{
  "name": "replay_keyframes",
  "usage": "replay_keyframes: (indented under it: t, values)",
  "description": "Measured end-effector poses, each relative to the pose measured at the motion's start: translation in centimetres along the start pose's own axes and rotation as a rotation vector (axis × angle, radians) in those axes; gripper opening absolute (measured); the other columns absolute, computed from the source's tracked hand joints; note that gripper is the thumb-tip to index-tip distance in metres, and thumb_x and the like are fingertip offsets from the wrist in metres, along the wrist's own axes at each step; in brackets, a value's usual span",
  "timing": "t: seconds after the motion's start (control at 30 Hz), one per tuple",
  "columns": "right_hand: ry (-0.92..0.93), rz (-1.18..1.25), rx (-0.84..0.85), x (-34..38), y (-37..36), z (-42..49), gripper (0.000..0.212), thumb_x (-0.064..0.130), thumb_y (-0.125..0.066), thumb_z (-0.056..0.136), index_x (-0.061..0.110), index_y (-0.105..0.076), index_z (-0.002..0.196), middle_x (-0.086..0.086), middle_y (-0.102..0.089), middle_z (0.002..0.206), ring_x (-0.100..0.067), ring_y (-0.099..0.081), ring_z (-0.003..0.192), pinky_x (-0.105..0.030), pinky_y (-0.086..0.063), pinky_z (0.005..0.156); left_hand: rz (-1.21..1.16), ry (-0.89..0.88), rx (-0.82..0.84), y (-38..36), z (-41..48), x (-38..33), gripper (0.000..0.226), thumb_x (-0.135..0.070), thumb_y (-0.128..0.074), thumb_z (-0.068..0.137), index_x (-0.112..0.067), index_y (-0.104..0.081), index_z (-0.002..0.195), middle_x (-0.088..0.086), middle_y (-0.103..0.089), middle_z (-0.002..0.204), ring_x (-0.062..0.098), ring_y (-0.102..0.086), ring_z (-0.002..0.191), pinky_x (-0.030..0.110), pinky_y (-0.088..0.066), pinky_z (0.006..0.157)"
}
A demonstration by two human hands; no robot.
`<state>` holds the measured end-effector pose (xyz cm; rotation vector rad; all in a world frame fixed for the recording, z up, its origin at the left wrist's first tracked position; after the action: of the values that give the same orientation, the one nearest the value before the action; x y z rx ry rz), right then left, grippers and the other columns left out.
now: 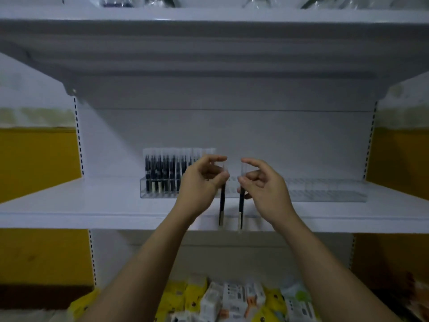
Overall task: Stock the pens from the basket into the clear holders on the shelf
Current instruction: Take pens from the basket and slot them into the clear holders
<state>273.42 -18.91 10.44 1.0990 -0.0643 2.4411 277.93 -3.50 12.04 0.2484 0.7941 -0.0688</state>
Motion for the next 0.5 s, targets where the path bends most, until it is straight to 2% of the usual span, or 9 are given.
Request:
replay_keyframes:
  t: [0.1,0.2,0.3,0.5]
  values:
    - [0.03,0.021,-0.015,0.1,-0.2,3.0,0.033,0.01,-0.063,0.091,0.03,-0.059,0.118,-0.003,-0.066,0.085,-0.016,-0.07,0.077,-0.038,-0.059,0.074,0.019,-0.016,0.005,0.4,2.9,-0.4,0.019,-0.015,-0.065,0.088,-0.025,-0.062,0.105,0.0,-0.068,0.095,0.007,-0.068,0.08,0.021,-0.057,0.073]
    - [0.06,0.015,-0.043,-0.4,-0.5,5.8,0.035,0.011,-0.066,0.089,0.033,-0.058,0.115,-0.007,-0.066,0.089,-0.017,-0.07,0.078,-0.036,-0.06,0.068,0.071,-0.028,-0.02,0.5,5.8,-0.1,0.019,-0.019,-0.068,0.087,-0.027,-0.062,0.103,-0.003,-0.069,0.095,0.008,-0.068,0.08,0.024,-0.057,0.075]
    - [0.075,0.015,-0.089,-1.2,-0.8,8.4,0.034,0.011,-0.068,0.087,0.033,-0.057,0.111,-0.008,-0.066,0.089,-0.02,-0.07,0.078,-0.031,-0.059,0.061,0.186,-0.071,-0.049,0.5,8.4,0.3,0.019,-0.022,-0.069,0.087,-0.026,-0.062,0.104,-0.007,-0.068,0.095,0.004,-0.065,0.085,0.019,-0.054,0.075]
    - [0.084,0.008,-0.123,-3.3,-1.2,13.2,0.032,0.012,-0.068,0.088,0.031,-0.057,0.111,-0.005,-0.065,0.088,-0.02,-0.07,0.078,-0.033,-0.059,0.062,0.286,-0.178,-0.101,0.2,12.9,1.5,0.018,-0.022,-0.071,0.085,-0.026,-0.063,0.101,-0.009,-0.067,0.091,0.0,-0.064,0.084,0.017,-0.055,0.077]
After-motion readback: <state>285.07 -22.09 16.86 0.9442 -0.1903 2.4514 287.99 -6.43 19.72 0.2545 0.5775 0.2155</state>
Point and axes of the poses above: each hand's wrist, its own z-axis towards the middle knuckle, its own y-axis out of the back of the hand, x = y × z, the point moved 1 cm from there along z, towards the middle knuckle
